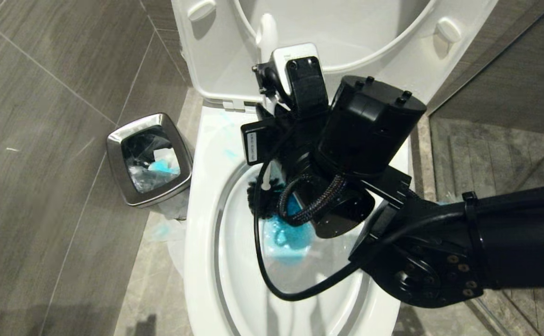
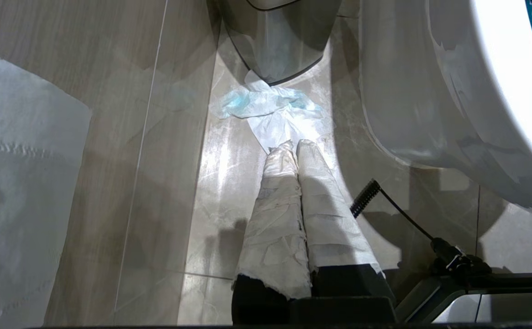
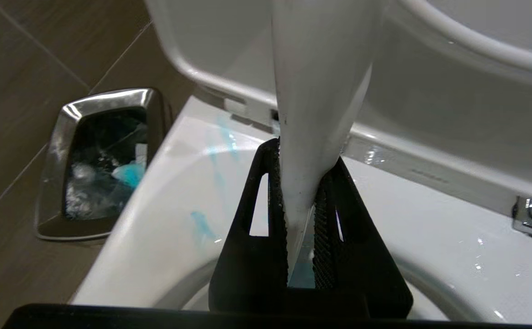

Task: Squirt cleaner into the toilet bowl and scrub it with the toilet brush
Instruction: Scrub the toilet bowl

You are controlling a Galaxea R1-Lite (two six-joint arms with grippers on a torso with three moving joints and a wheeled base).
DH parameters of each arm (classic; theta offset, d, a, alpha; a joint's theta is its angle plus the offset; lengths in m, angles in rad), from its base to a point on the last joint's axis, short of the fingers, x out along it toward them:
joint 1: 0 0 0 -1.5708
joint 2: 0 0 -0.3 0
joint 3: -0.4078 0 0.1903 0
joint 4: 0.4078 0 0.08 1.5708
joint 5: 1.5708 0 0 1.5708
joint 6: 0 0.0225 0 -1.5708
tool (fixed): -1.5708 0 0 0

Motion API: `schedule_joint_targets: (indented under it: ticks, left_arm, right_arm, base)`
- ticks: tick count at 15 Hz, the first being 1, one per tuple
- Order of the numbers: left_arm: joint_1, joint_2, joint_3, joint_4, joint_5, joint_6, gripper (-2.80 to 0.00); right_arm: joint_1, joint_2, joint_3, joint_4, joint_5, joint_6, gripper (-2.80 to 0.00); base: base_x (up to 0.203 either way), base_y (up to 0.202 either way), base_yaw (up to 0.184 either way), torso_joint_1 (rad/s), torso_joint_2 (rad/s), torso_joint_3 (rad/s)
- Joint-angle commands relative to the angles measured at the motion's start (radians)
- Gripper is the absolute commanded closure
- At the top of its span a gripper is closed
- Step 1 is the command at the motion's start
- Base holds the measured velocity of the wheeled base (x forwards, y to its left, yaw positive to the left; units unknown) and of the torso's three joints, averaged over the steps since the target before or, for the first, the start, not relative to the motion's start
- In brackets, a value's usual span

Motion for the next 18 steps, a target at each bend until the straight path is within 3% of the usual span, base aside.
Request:
schedule_joint_targets:
  ticks: [1, 6, 8, 10, 15, 18]
  left_arm:
    - [0.000, 0.000, 0.000, 0.001, 0.000, 0.000, 0.00]
    - [0.000, 0.000, 0.000, 0.001, 0.001, 0.000, 0.00]
    - [0.000, 0.000, 0.000, 0.000, 0.001, 0.000, 0.00]
    - [0.000, 0.000, 0.000, 0.001, 0.001, 0.000, 0.00]
    - [0.000, 0.000, 0.000, 0.001, 0.000, 0.000, 0.00]
    - [0.000, 0.000, 0.000, -0.001, 0.001, 0.000, 0.00]
  right_arm:
    - [0.034, -0.002, 0.003, 0.007, -0.006, -0.001, 0.00]
    - [0.063, -0.083, 0.145, 0.021, -0.005, -0.004, 0.00]
    - [0.045, -0.099, 0.176, 0.035, 0.072, -0.006, 0.00]
    - [0.036, -0.100, 0.182, 0.004, 0.099, -0.005, 0.00]
    - [-0.015, -0.108, 0.290, -0.226, 0.231, -0.027, 0.00]
    - [-0.016, -0.103, 0.311, -0.366, 0.241, -0.026, 0.00]
  base:
    - [0.000, 0.000, 0.000, 0.000, 0.00, 0.000]
    - [0.000, 0.000, 0.000, 0.000, 0.00, 0.000]
    - [0.000, 0.000, 0.000, 0.000, 0.00, 0.000]
    - [0.000, 0.000, 0.000, 0.000, 0.00, 0.000]
    - [0.000, 0.000, 0.000, 0.000, 0.00, 0.000]
    - [0.000, 0.000, 0.000, 0.000, 0.00, 0.000]
